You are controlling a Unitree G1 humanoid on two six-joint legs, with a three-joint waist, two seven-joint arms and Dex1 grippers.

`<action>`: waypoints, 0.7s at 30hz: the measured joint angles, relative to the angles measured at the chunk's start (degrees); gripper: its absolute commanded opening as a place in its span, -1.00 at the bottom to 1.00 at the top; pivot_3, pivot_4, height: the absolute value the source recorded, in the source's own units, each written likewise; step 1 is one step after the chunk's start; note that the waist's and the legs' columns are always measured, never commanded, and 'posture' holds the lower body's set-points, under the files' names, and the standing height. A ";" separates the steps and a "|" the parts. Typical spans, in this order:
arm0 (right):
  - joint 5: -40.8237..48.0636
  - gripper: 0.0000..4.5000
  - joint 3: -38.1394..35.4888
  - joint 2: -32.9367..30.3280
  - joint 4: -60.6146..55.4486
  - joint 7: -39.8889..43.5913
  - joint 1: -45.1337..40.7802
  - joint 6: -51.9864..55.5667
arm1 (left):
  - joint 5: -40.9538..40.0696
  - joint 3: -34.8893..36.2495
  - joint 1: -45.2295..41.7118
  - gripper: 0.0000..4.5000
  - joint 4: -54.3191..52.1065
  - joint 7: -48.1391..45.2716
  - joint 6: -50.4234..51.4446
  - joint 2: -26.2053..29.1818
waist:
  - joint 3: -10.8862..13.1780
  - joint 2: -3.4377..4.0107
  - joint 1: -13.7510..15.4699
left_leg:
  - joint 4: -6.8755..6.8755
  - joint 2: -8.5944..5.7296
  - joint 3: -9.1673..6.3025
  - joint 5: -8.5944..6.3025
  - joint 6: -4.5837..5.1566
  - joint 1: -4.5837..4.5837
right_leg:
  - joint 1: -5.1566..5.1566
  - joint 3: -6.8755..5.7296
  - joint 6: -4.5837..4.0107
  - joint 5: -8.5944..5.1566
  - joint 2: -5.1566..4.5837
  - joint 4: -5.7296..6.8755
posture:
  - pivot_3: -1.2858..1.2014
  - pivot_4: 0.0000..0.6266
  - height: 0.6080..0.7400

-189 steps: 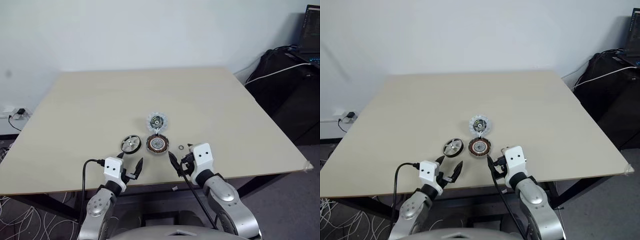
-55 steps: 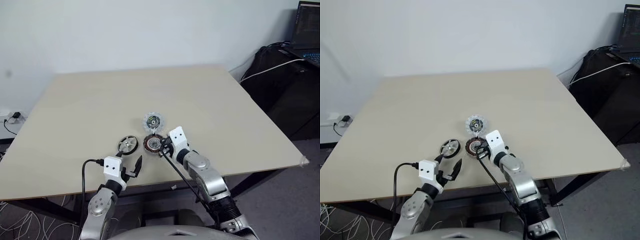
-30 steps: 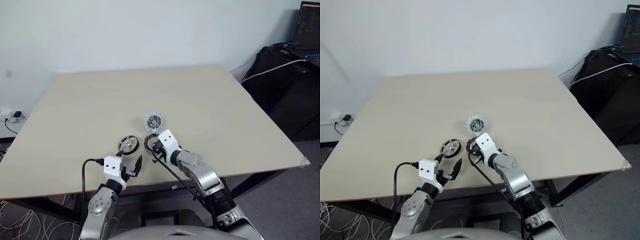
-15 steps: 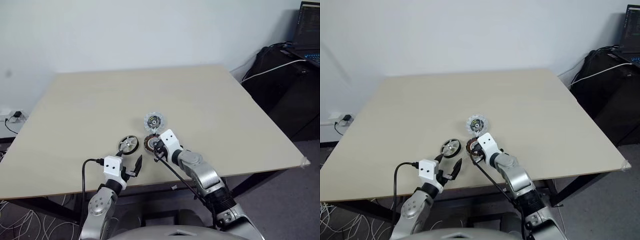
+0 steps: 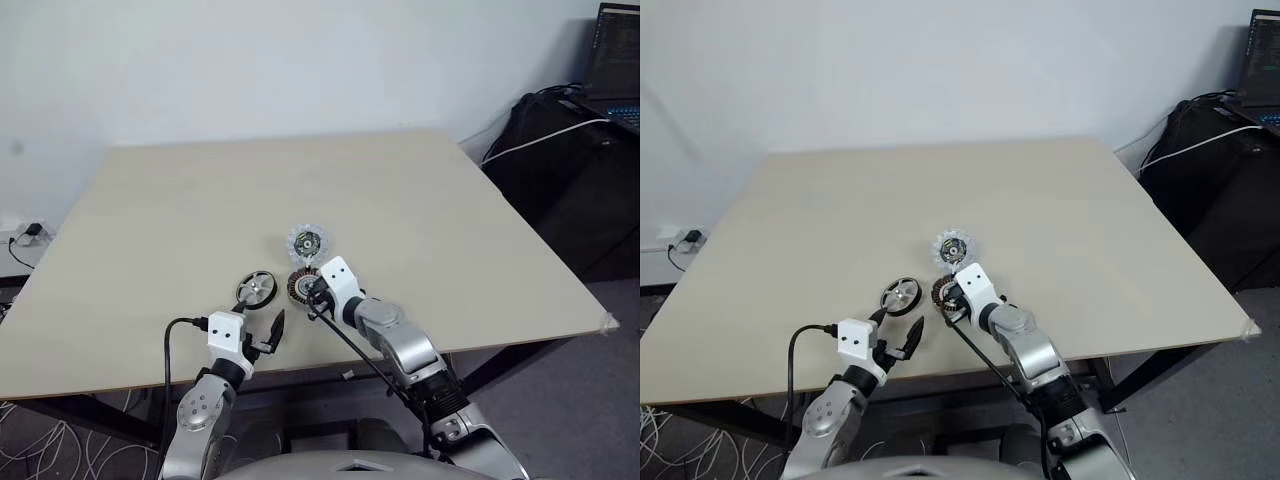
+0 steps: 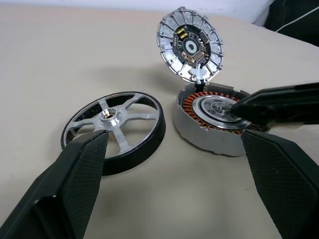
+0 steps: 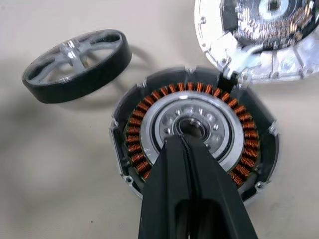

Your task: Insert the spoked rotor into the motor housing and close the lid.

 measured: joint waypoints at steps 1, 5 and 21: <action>0.28 -0.99 -0.01 -0.11 -1.19 0.21 0.12 -0.02 | 0.00 0.00 0.00 1.00 0.00 0.01 0.00 -0.01 | 0.00 0.00 0.02 | -0.01 0.00 -0.01 0.00 0.00 0.00 | -0.01 0.00 -0.01 0.00 0.00 0.00 | 0.03 -1.00 1.00; 0.96 -0.99 -0.21 0.03 -3.19 0.34 0.21 -0.05 | -0.02 -0.01 -0.01 1.00 0.00 -0.03 0.00 -0.02 | 0.00 0.00 0.03 | -0.01 0.01 -0.01 0.00 -0.01 0.00 | 0.00 -0.01 0.00 -0.01 0.00 0.00 | 0.03 -1.00 1.00; -1.19 -0.99 0.16 3.01 8.21 -2.36 -4.45 -3.07 | -0.23 0.01 0.06 1.00 0.02 0.10 -0.01 -0.05 | 0.00 0.00 -0.04 | -0.02 -0.01 -0.01 0.00 0.00 0.00 | 0.00 0.00 -0.16 0.09 0.01 0.00 | 0.03 -1.00 1.00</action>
